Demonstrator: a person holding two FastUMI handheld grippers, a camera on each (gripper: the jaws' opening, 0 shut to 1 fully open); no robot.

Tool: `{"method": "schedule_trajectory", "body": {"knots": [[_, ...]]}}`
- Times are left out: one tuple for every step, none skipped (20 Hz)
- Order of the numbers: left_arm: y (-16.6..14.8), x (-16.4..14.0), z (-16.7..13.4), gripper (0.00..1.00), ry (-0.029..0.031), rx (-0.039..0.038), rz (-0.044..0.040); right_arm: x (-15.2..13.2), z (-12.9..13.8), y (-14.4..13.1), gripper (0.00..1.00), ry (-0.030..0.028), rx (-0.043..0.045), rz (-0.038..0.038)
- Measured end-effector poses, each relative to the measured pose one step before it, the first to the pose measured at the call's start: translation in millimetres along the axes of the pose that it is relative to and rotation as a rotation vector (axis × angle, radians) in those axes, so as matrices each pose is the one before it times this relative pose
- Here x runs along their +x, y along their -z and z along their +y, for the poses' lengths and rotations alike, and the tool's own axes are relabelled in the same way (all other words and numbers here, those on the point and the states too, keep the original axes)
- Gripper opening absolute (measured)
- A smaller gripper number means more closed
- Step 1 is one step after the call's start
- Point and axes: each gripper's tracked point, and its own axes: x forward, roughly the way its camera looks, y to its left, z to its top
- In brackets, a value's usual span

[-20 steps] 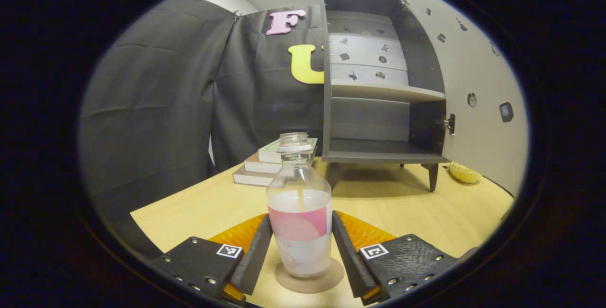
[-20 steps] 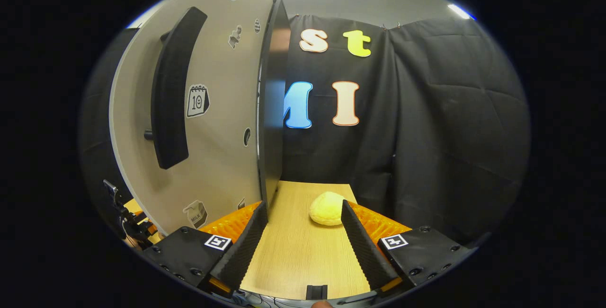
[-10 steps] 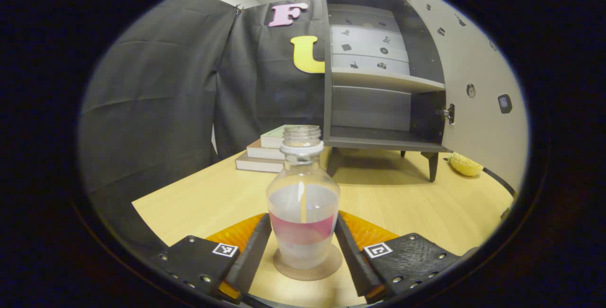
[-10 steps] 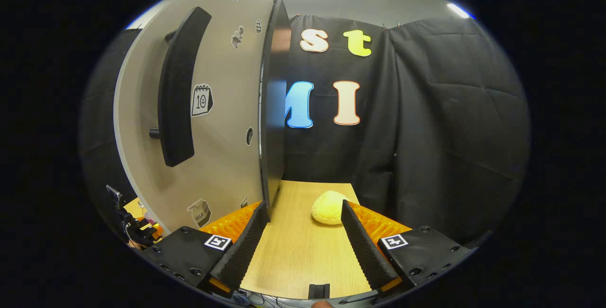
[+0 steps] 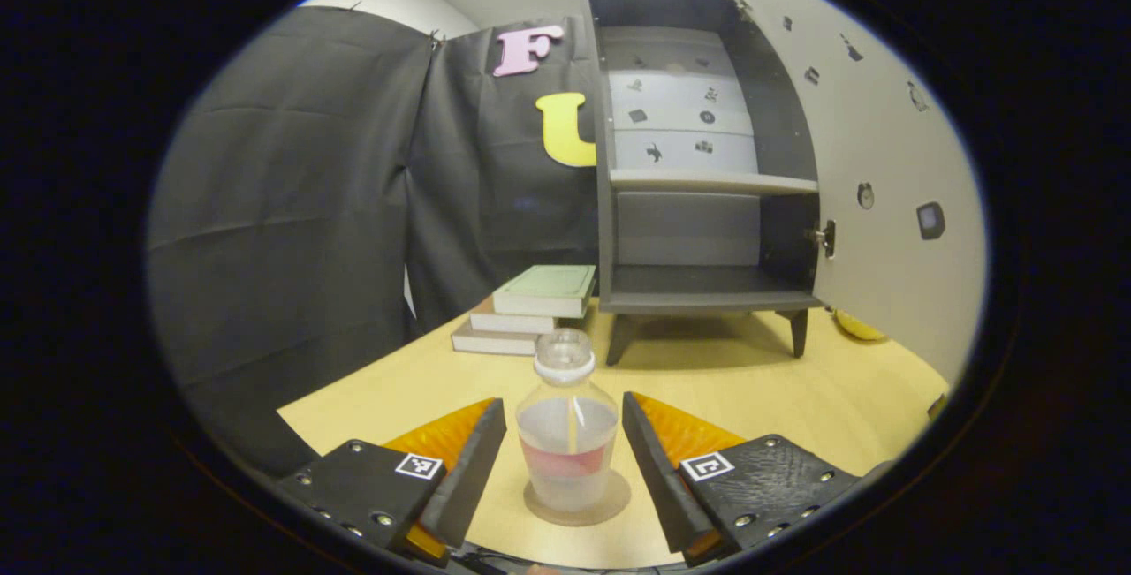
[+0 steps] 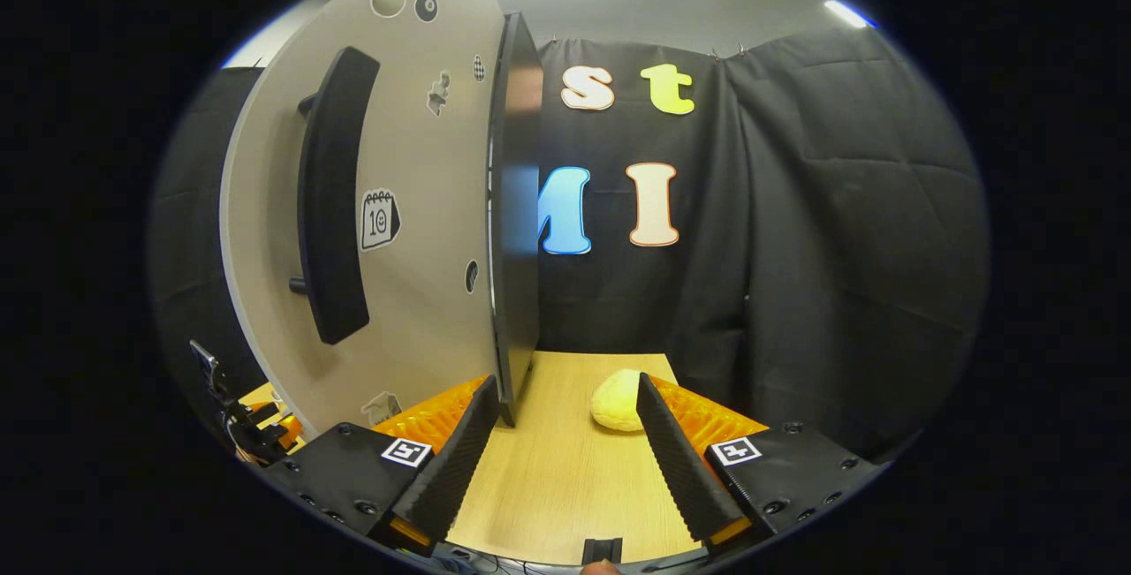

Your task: Open the cabinet door with the right hand, grasp the bottle in the cabinet with the left hand and place it on the coaster, then close the cabinet door with the right hand.

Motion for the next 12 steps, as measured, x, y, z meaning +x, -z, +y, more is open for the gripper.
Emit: {"method": "schedule_trajectory", "body": {"knots": [[-17.6,-8.4,2.13,0.82,-0.00694,0.00738,-0.01918,1.28,-0.15,-4.01,0.99,-0.00928,0.01009,-0.00488],[-17.93,-7.48,4.1,0.8,-0.00906,0.00794,-0.02355,1.71,0.24,-4.82,0.99,-0.01002,0.0117,-0.00561],[-19.64,-7.98,3.82,0.8,-0.00714,0.00574,-0.027,0.68,1.11,-7.76,0.99,-0.01284,0.01287,-0.01424],[-16.56,-6.17,3.29,0.82,-0.01007,0.00838,-0.01878,1.36,2.62,-9.55,0.99,-0.0123,0.01049,-0.02069],[-17.05,-3.56,5.27,0.82,-0.00773,0.00605,-0.01619,0.3,1.46,-10.27,0.99,-0.00809,0.00422,-0.01856],[-13.49,-2.56,2.97,0.8,-0.00609,0.00408,-0.00699,0.41,0.95,-7.66,0.99,-0.00432,-0.00029,-0.01601],[-12.72,-1.75,3.76,0.8,-0.0031,0.00172,-0.00673,-0.41,1.07,-8.94,0.99,-0.00275,-0.00119,-0.01446],[-10.61,-0.62,4.35,0.8,-0.00399,-0.00056,-0.00675,0.42,2.14,-8.36,0.98,-0.00429,0.00103,-0.01406],[-9.38,-0.12,4.8,0.8,-0.00246,-0.00381,-0.00672,0.06,3.15,-9.07,0.98,-0.00646,0.00215,-0.0136],[-8.13,0.14,3.32,0.8,-0.00027,-0.00825,-0.00804,-0.29,2.18,-6.72,0.98,-0.00266,0.00439,-0.01106],[-8.44,1.43,3.5,0.8,0.00159,-0.01138,-0.00755,-0.31,1.9,-6.92,0.92,0.00356,0.00532,-0.00792],[-5.63,3.18,1.54,0.8,0.00861,-0.01285,-0.00961,0.35,2.87,-3.47,0.92,0.00014,0.00266,-0.00167]]}}
